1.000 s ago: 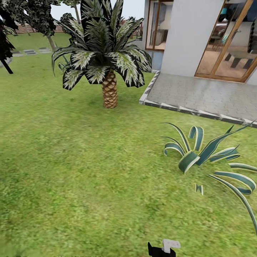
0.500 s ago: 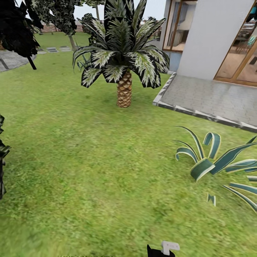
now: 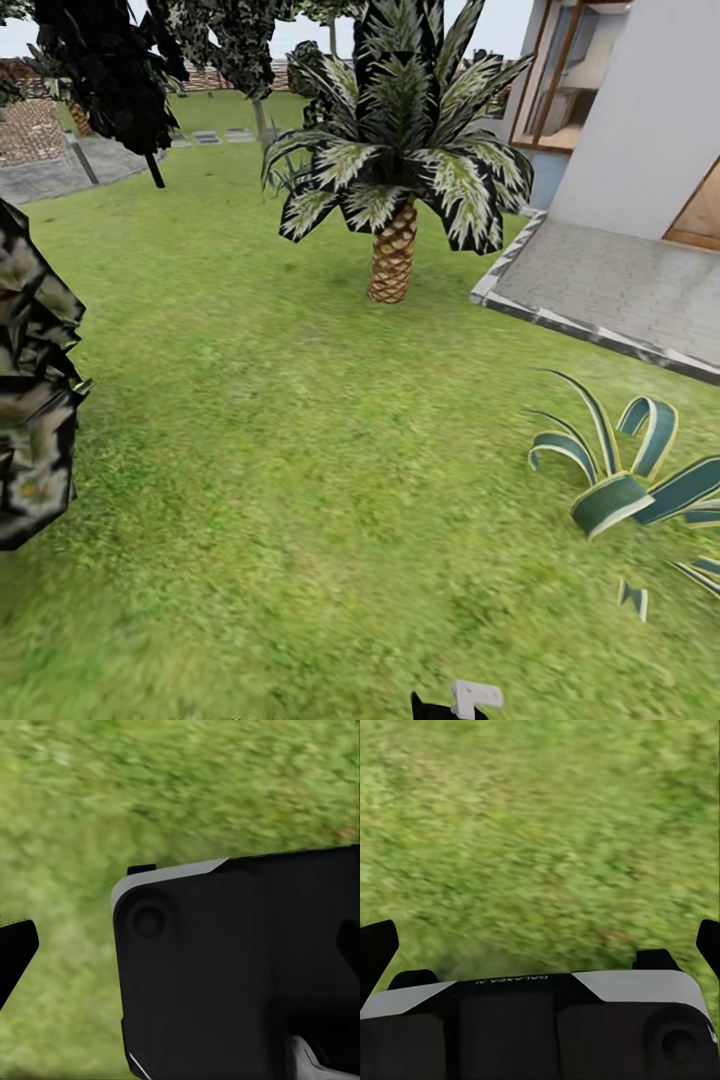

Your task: Take the three Easter eggs out of the wicker basket on the lawn in the garden, then place them on the lawn next to a single tree (choose any tree) so that all three eggs are next to the same tree and none are left in the basket.

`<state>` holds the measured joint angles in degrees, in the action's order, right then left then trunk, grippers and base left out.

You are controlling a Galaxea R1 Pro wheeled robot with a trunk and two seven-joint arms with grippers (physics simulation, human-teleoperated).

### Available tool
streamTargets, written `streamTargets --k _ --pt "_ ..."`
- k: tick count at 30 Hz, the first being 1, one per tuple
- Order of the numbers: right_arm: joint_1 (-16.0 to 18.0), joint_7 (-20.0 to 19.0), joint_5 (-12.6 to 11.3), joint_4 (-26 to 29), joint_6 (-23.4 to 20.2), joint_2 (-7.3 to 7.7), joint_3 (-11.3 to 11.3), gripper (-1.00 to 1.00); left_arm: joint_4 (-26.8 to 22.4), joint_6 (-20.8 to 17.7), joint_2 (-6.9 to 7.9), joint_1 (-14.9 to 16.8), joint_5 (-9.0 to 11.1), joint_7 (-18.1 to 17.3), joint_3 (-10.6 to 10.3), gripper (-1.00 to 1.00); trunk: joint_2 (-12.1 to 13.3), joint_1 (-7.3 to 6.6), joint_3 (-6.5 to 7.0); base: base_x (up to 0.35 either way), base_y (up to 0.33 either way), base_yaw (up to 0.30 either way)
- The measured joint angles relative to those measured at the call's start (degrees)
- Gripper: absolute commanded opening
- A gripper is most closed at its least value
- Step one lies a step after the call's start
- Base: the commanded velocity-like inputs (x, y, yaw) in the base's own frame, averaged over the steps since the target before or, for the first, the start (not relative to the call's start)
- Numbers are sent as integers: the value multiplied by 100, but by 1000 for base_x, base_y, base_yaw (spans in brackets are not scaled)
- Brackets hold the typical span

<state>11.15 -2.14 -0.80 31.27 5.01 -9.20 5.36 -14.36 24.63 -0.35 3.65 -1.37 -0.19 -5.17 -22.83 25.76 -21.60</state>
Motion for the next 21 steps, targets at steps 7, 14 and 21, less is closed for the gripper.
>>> streamTargets --k 7,14,21 --pt "-1 -1 10 -1 7 4 0 100 8 -3 -1 1 24 -1 40 100 0 0 17 0 0 100" --pt "-1 2 10 3 8 4 3 100 14 -3 -1 1 23 2 46 100 0 0 20 0 0 14" --pt "-1 -4 -6 4 9 4 4 100 17 -3 -1 1 18 1 47 100 0 0 20 0 0 2"
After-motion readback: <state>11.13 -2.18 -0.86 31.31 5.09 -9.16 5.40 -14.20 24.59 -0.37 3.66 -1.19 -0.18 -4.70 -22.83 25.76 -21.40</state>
